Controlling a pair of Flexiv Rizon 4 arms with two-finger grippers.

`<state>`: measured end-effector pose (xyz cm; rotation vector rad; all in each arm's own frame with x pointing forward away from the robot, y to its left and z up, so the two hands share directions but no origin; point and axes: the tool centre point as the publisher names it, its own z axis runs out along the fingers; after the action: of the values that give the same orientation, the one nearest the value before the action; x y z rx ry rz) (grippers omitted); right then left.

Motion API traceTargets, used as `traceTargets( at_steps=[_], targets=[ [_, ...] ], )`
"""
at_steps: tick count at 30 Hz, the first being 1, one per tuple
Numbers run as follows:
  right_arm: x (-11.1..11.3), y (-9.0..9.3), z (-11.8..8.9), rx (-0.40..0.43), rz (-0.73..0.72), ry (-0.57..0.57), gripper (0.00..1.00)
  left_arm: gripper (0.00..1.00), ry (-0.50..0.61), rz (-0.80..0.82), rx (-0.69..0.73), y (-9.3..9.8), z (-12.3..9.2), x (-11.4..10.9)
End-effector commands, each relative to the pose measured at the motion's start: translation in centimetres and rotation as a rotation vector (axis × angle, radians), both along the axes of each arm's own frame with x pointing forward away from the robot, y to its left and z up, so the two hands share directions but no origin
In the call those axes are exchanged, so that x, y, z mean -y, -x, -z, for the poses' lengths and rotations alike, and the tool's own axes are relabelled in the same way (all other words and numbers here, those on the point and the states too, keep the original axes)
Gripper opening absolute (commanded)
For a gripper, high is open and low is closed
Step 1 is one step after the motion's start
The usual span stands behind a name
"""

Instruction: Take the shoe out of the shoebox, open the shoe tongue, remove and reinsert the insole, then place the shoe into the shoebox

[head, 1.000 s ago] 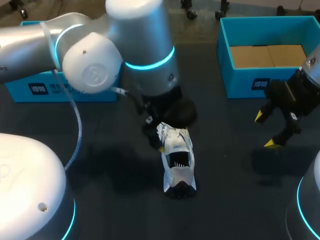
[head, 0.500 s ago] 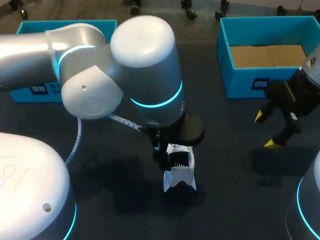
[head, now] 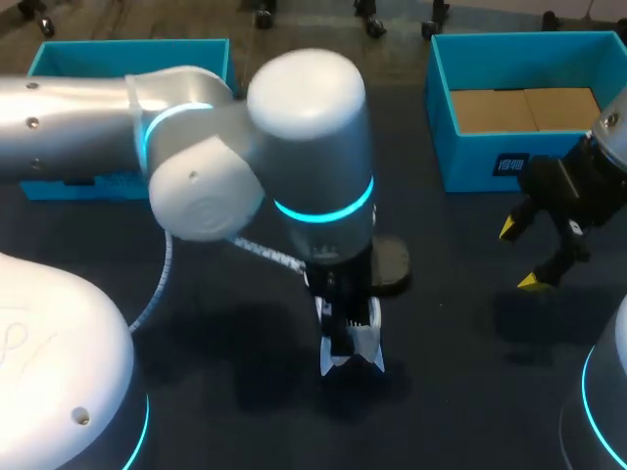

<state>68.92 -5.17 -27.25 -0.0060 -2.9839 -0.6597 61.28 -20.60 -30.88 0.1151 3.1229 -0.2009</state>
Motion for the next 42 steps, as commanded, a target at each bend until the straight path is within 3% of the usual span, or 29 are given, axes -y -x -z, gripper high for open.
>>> traceTargets(
  at_steps=[1,13,20,23,27,28,42],
  targets=[
    [-0.1,0.0,0.1,0.0,0.0,0.003,1.0,1.0,-0.019,-0.032,0.027,1.0,2.5,1.6],
    [-0.1,0.0,0.1,0.0,0.0,0.003,1.0,1.0,-0.057,-0.117,0.049,1.5,6.5,2.6],
    [-0.1,0.0,0.1,0.0,0.0,0.003,1.0,0.92,-0.071,-0.151,0.021,1.1,7.6,2.0],
    [-0.1,0.0,0.1,0.0,0.0,0.003,1.0,0.69,-0.077,-0.167,0.02,1.0,8.0,1.9],
    [-0.1,0.0,0.1,0.0,0.0,0.003,1.0,0.23,-0.085,-0.191,0.018,0.9,8.5,1.8],
    [-0.1,0.0,0.1,0.0,0.0,0.003,1.0,0.0,-0.086,-0.193,0.018,0.9,8.5,1.8],
    [-0.1,0.0,0.1,0.0,0.0,0.003,1.0,0.0,-0.097,-0.191,-0.004,0.8,9.3,1.7]
  ],
)
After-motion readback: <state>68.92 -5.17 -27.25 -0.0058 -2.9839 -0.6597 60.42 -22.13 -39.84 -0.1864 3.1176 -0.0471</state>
